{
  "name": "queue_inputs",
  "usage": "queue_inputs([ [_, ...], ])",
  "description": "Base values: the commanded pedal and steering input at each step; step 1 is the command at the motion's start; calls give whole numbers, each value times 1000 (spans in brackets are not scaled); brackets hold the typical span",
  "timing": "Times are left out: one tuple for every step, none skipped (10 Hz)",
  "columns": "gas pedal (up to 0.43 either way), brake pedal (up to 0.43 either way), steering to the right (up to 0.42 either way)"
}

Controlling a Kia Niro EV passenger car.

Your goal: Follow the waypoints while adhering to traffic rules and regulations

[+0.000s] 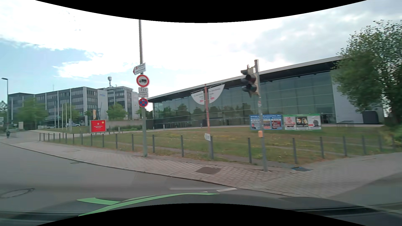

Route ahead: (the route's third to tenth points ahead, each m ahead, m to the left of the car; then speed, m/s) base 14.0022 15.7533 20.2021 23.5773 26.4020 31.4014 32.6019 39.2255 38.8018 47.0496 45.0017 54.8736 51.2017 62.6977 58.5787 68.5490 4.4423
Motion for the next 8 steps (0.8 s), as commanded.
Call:
queue_inputs([
  [79, 0, -569],
  [79, 0, -567],
  [79, 0, -564],
  [79, 0, -560],
  [87, 0, -552],
  [98, 0, -543],
  [118, 0, -533],
  [150, 0, -517],
])
